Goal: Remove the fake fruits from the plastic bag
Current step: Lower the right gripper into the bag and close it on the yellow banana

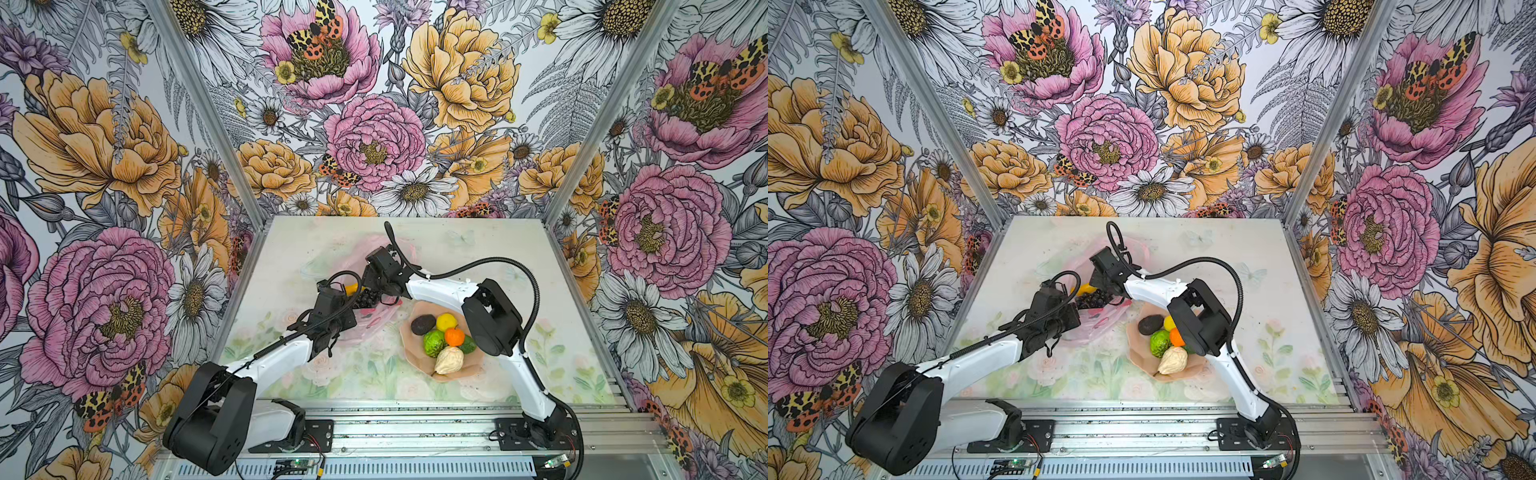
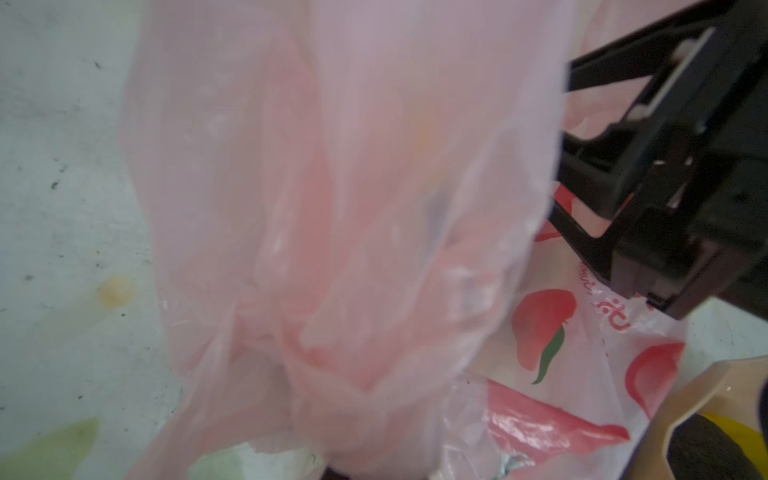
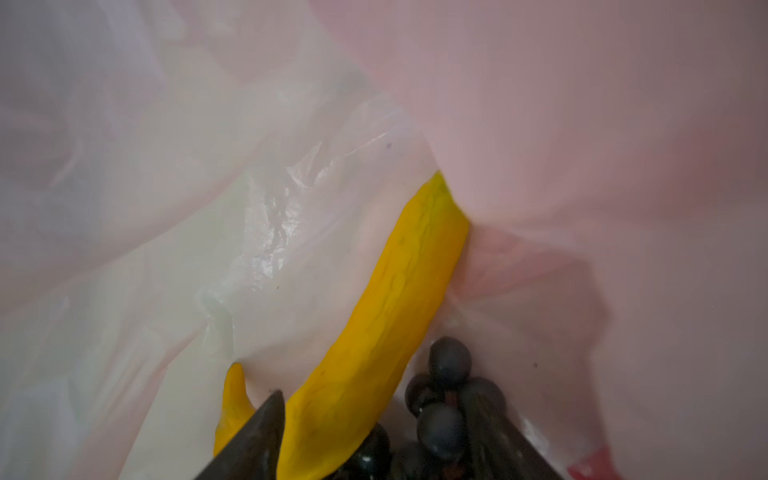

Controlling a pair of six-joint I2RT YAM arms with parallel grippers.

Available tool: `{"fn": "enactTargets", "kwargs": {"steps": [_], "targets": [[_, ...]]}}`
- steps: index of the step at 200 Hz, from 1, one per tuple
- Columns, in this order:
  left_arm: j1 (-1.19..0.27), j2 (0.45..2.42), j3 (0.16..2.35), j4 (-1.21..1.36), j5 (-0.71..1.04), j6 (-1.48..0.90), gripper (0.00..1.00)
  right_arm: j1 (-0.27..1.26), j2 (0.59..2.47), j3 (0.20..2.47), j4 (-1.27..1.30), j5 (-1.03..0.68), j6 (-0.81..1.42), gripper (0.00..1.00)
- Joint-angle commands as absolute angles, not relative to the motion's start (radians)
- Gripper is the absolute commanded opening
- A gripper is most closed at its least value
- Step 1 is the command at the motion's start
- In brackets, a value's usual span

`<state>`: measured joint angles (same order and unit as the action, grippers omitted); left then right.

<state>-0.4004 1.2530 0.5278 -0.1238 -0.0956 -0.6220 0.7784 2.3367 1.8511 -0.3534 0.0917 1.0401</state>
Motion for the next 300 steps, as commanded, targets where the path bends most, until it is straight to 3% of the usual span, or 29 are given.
{"fn": "enactTargets", "kwargs": {"steps": [1, 81, 134, 172, 251, 300], "targets": [[-0.39, 1.266, 0.519, -0.098, -0.078, -0.617, 0.0, 0.757, 2.384, 1.904, -0.331, 0.072, 1.065, 0.7], [-0.387, 1.267, 0.523, -0.105, -0.08, -0.615, 0.0, 0.743, 2.479, 1.99, -0.332, 0.023, 1.082, 0.64], [-0.387, 1.266, 0.522, -0.108, -0.083, -0.613, 0.0, 0.735, 2.527, 2.046, -0.331, -0.009, 1.086, 0.52], [-0.386, 1.254, 0.517, -0.117, -0.089, -0.615, 0.0, 0.724, 2.539, 2.063, -0.333, 0.001, 1.07, 0.53], [-0.382, 1.146, 0.461, -0.142, -0.118, -0.627, 0.0, 0.743, 2.611, 2.23, -0.454, 0.098, 0.812, 0.49], [-0.383, 1.125, 0.445, -0.126, -0.107, -0.63, 0.0, 0.785, 2.65, 2.293, -0.506, 0.184, 0.719, 0.58]]}}
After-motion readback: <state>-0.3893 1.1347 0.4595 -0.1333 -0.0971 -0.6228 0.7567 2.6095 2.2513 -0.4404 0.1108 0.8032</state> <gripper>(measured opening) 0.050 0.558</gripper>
